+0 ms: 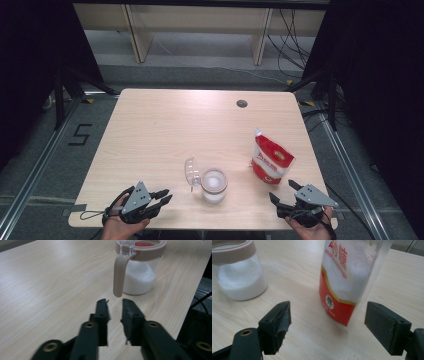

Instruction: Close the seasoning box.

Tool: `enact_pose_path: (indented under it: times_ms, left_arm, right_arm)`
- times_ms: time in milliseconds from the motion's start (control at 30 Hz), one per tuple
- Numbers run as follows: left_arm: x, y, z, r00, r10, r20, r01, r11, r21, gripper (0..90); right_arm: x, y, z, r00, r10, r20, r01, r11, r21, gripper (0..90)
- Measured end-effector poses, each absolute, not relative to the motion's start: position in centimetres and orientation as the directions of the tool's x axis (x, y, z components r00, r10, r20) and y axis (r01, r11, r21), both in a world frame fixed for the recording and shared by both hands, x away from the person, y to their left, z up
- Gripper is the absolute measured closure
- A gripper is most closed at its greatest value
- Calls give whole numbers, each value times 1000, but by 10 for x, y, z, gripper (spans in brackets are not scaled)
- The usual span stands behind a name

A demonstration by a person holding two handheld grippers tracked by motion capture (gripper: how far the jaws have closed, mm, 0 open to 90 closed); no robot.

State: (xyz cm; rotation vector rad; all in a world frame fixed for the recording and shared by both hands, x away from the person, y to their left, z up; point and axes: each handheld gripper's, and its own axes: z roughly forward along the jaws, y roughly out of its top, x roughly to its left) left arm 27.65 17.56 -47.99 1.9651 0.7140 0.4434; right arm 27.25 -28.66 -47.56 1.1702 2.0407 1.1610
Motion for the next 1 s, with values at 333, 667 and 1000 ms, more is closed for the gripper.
enact_pose_path:
  times_ms: [333,667,1000]
  left_arm:
    - [278,173,-476,761,648,19,284,-359,889,895]
    - [284,160,-464,782,622,33,262,-376,889,896]
    - [291,141,-450,798,602,36,240,-371,897,895]
  right_arm:
    - [275,-287,-475,-523,851,-56,401,304,864,223]
    - [275,-288,-476,-511,857,-67,390,301,870,226]
    - [275,-287,-476,-519,852,-70,391,309,867,226]
